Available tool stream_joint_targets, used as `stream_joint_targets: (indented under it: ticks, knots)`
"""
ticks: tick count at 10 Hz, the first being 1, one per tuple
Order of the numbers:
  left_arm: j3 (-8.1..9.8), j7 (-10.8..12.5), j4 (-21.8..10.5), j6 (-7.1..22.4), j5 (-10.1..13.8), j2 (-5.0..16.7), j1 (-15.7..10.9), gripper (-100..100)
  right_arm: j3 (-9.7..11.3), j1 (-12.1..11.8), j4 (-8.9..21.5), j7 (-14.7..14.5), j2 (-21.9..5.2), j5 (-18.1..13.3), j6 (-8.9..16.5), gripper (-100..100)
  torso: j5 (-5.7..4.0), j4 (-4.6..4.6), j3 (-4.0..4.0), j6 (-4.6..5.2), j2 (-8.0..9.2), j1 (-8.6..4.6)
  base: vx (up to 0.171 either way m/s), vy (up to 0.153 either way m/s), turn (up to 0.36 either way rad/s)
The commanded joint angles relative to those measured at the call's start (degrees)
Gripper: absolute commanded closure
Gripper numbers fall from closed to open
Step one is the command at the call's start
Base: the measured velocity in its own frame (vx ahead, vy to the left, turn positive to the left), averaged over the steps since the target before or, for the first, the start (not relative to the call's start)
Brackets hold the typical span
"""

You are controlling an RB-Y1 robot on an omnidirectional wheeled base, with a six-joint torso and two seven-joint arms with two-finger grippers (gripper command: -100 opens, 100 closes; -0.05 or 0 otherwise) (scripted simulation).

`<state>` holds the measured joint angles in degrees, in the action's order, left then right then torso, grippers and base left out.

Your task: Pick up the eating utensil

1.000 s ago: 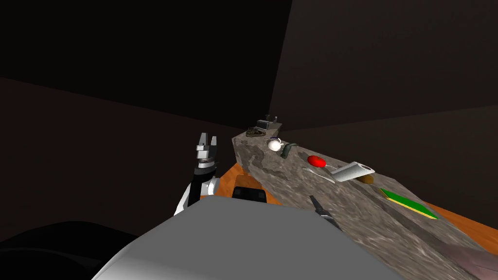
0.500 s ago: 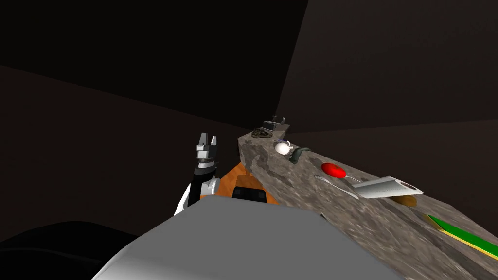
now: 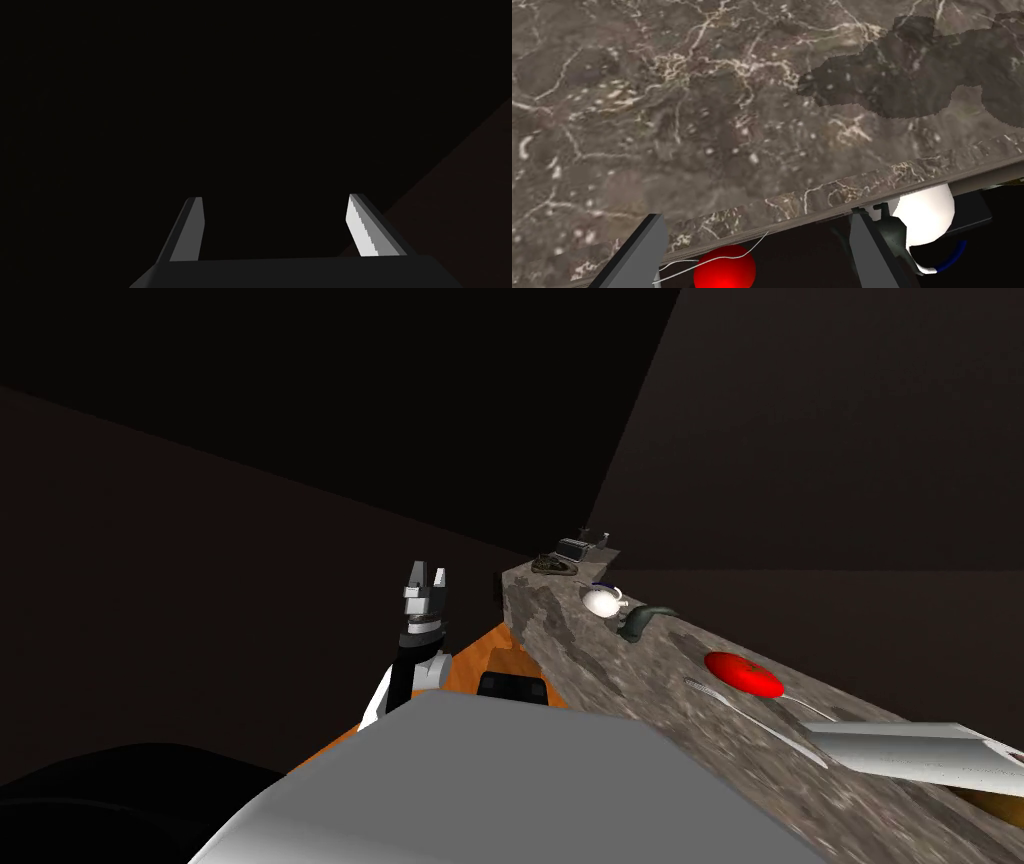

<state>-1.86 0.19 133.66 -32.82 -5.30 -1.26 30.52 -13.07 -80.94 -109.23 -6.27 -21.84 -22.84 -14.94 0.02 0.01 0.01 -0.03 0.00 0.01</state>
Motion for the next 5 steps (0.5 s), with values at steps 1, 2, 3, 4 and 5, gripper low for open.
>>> stream_joint_targets:
  ticks: [1, 2, 3, 4, 5]
  knots:
    - [0.0, 0.0, 0.0, 0.0, 0.0, 0.0, 0.0, 0, -0.37, -2.15, 0.42, 0.17, -1.1, -0.75, 0.39, -100, 0.0, 0.0, 0.0, 0.0, 0.0, 0.0, 0.04, 0.008, 0.157]
    - [0.01, 0.0, 0.0, 0.0, 0.0, 0.0, 0.01, 0, -0.64, -4.15, 1.06, 0.33, -2.77, -2.13, 1.01, -100, 0.0, 0.0, 0.0, 0.05, 0.02, -0.02, 0.033, 0.002, 0.314]
    - [0.0, 0.0, 0.0, 0.0, 0.0, 0.0, 0.0, 0, -0.85, -6.36, 1.65, 0.53, -4.5, -3.49, 1.61, -100, 0.0, 0.0, 0.01, 0.0, 0.03, -0.06, 0.036, -0.021, 0.42]
    - [0.01, 0.0, 0.0, 0.0, 0.0, 0.0, 0.0, 0, -0.85, -6.86, 1.65, 0.53, -4.5, -3.49, 1.61, -100, -0.03, 0.0, 0.01, 0.0, 0.02, -0.15, 0.023, -0.036, 0.14]
    - [0.01, 0.0, 0.0, 0.0, 0.0, 0.01, 0.01, 0, -1.01, -9.0, 2.18, 0.75, -6.29, -4.83, 2.2, -100, -0.04, 0.01, 0.03, 0.06, 0.05, -0.18, 0.017, -0.033, 0.301]
